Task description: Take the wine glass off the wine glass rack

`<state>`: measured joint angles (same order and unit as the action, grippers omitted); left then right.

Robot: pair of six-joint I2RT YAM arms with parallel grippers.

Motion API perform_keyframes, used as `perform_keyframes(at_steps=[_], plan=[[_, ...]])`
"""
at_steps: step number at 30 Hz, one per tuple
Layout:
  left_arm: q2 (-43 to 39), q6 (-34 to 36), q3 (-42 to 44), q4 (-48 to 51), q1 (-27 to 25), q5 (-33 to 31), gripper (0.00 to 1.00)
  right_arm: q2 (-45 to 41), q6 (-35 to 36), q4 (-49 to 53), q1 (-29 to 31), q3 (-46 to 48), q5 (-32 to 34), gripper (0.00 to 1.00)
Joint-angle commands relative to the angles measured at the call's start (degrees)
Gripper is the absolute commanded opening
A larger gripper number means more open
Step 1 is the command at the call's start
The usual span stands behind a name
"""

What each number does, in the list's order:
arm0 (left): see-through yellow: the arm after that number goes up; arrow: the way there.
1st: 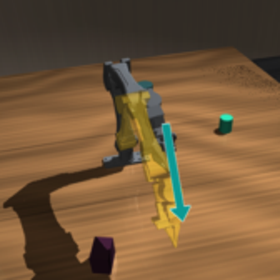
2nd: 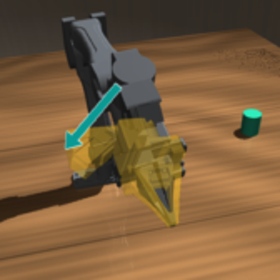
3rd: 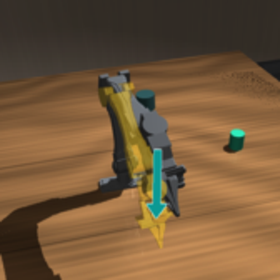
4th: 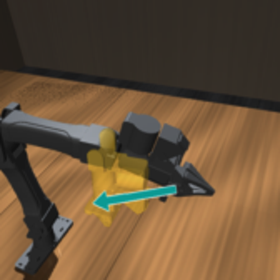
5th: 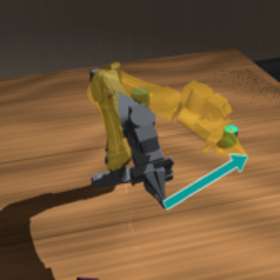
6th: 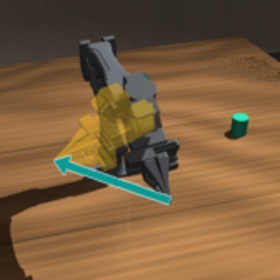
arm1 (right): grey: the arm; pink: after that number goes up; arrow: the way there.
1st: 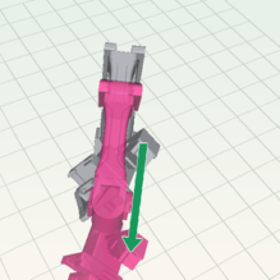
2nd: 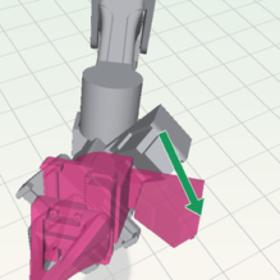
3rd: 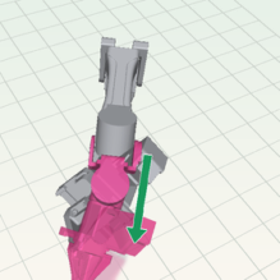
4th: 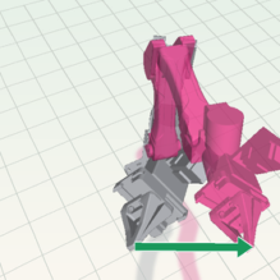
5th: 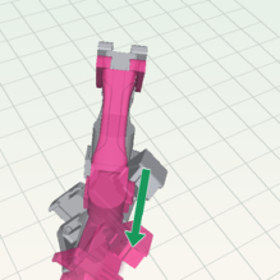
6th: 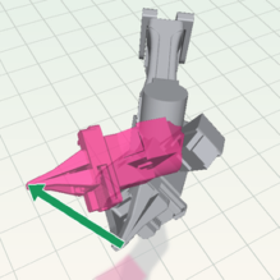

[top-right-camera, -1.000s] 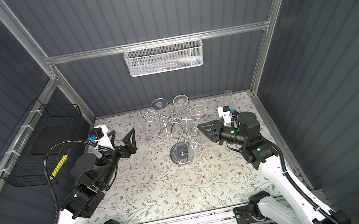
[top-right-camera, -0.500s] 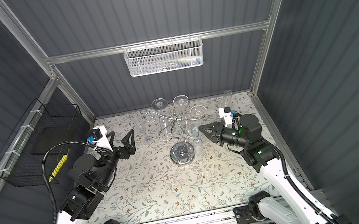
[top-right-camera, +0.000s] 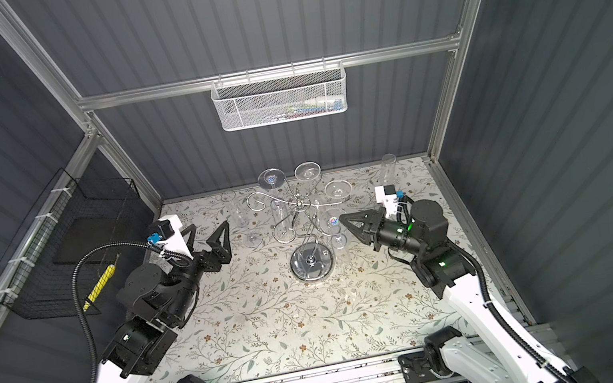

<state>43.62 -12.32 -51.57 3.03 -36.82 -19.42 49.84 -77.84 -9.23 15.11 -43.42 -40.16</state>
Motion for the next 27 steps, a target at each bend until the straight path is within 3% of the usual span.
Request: perform_keyframes(at_steps=[1, 18, 27], plan=[[-0.3, -0.6, -1.3, 0.6, -0.3, 0.8, 0.90, -1.5, -2.8, -4.2, 0.2, 0.4, 0.6, 0.00], [-0.6, -1.1, -0.8, 0.8, -0.3, 1.0, 0.91, -2.7, -13.0, -8.0, 0.2, -0.1, 0.8, 0.00], [-1.0, -0.9, -0.5, 0.8, -0.4, 1.0, 0.91, -0.9, -14.1, -8.0, 0.8, -2.8, 0.7, 0.00]])
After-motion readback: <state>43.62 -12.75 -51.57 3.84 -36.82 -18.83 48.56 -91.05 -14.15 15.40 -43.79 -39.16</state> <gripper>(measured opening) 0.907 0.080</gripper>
